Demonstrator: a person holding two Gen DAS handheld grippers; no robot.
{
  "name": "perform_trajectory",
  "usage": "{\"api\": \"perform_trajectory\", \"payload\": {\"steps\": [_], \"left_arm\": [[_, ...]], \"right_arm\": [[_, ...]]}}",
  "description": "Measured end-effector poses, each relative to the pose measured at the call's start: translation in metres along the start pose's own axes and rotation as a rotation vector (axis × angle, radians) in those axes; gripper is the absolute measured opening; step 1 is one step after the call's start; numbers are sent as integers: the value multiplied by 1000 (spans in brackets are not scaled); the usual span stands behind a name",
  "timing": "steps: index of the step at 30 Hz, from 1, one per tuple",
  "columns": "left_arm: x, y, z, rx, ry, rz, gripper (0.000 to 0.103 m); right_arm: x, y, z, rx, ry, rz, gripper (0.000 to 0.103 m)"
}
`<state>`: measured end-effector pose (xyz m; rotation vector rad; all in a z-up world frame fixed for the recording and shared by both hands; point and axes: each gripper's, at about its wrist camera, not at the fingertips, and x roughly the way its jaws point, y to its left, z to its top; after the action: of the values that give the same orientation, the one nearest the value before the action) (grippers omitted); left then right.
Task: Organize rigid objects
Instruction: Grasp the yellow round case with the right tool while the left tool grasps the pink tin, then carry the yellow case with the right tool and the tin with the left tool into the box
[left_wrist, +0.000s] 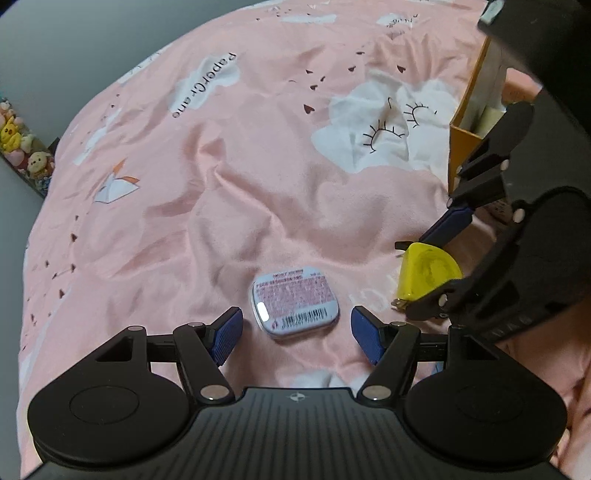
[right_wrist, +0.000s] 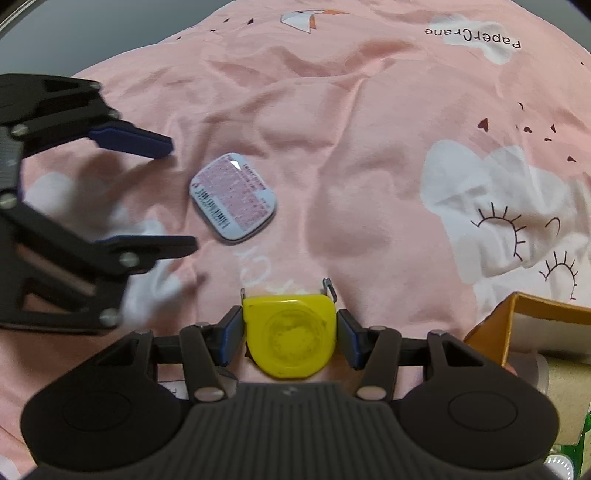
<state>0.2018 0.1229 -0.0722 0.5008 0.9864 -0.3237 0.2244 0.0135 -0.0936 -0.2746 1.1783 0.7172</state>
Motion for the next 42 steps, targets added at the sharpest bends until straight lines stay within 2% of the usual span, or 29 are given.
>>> {"api": "perform_trajectory", "payload": {"steps": [7, 15, 21, 30, 42], "left_arm": [[26, 2, 3, 19, 27, -23, 81], [47, 4, 9, -20, 47, -28, 82], [51, 6, 10, -63, 64, -21, 72], [21, -1, 9, -104, 12, 19, 71], [-49, -16, 10, -93, -65, 82, 71]], "right_arm": [[7, -7, 1, 12, 12, -1, 54], [7, -9, 1, 18, 17, 14, 54], [6, -9, -1, 19, 13, 18, 54], [-6, -7, -4, 11, -21, 9, 54], [-70, 7, -17, -30, -147, 8, 54]]}}
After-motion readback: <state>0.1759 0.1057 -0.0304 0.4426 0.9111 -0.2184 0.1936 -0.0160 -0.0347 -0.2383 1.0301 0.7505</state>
